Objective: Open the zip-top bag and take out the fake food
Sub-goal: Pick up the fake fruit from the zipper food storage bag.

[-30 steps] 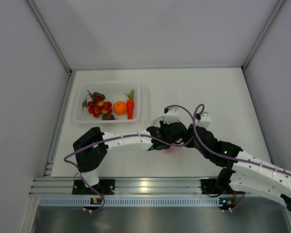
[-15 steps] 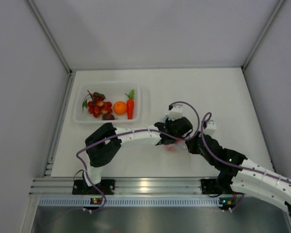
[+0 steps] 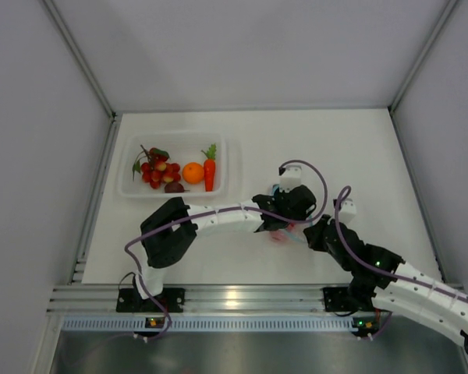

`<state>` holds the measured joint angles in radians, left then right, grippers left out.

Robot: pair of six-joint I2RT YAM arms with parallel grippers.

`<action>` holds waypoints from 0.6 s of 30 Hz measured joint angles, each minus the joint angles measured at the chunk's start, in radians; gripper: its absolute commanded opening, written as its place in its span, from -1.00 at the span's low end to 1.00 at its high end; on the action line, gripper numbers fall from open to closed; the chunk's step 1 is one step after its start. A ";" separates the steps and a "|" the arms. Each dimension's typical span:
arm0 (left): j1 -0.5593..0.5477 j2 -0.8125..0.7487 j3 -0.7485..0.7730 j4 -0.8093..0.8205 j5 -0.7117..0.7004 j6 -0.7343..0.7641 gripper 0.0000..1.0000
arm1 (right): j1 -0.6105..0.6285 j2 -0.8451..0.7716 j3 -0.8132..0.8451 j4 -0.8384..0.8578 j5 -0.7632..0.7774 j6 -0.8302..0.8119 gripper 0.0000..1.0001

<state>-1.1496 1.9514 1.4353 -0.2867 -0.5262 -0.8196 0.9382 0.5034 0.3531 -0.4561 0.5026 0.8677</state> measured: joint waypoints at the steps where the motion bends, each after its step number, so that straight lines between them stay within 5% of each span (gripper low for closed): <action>1: -0.002 0.010 0.011 0.006 0.004 -0.002 0.11 | 0.000 -0.007 0.000 -0.006 0.002 0.001 -1.00; 18: -0.006 0.213 0.169 0.029 0.029 0.003 0.43 | -0.005 -0.098 0.000 -0.057 0.026 0.001 -1.00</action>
<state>-1.1553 2.1647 1.6039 -0.2573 -0.4973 -0.8165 0.9329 0.4057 0.3531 -0.5133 0.5289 0.8684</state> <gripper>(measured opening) 0.729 0.006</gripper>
